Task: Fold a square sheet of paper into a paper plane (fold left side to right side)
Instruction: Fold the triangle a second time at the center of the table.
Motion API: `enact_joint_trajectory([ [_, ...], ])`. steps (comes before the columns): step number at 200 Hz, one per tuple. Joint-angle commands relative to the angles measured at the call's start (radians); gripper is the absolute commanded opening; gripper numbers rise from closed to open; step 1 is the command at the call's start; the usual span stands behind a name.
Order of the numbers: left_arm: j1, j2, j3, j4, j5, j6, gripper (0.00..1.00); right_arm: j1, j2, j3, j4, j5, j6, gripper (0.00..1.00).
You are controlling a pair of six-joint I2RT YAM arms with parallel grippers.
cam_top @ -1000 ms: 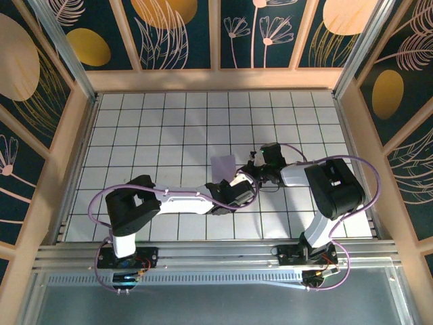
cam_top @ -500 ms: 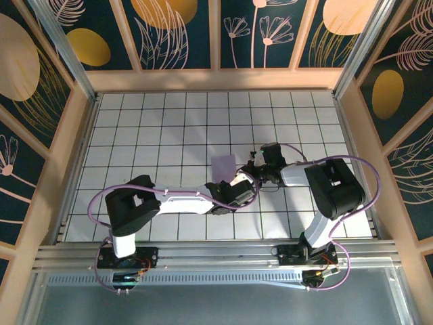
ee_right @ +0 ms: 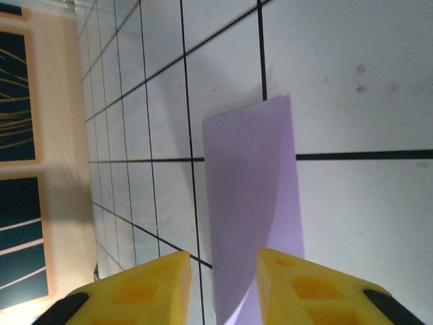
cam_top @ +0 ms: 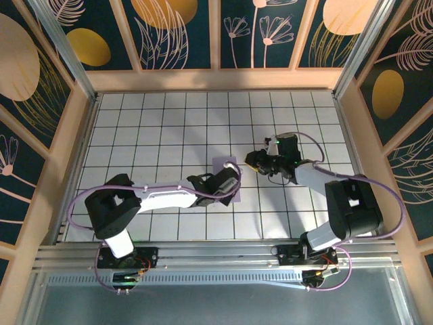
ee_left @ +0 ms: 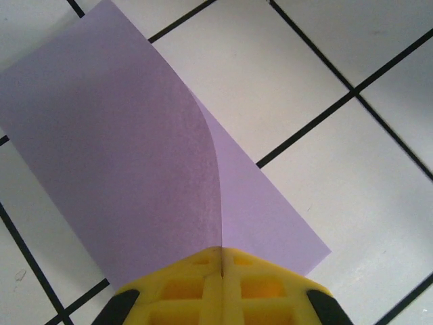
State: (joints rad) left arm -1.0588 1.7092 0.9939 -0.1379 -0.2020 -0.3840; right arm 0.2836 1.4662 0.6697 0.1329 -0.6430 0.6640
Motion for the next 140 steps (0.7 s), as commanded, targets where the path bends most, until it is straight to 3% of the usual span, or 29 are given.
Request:
enact_joint_trajectory([
  [1, 0.040, -0.042, -0.038, 0.086, 0.173, -0.033, 0.00, -0.009, -0.076, -0.044, -0.117, 0.052, -0.092, 0.30],
  [46, 0.105, -0.049, -0.082, 0.177, 0.331, -0.102, 0.00, 0.044, -0.155, -0.161, -0.109, 0.028, -0.071, 0.00],
  [97, 0.123, -0.019, -0.064, 0.155, 0.349, -0.120, 0.00, 0.221, -0.070, -0.209, 0.031, 0.060, 0.040, 0.00],
  [140, 0.127, -0.013, -0.067, 0.146, 0.337, -0.125, 0.00, 0.278, 0.013, -0.185, 0.057, 0.097, 0.052, 0.00],
])
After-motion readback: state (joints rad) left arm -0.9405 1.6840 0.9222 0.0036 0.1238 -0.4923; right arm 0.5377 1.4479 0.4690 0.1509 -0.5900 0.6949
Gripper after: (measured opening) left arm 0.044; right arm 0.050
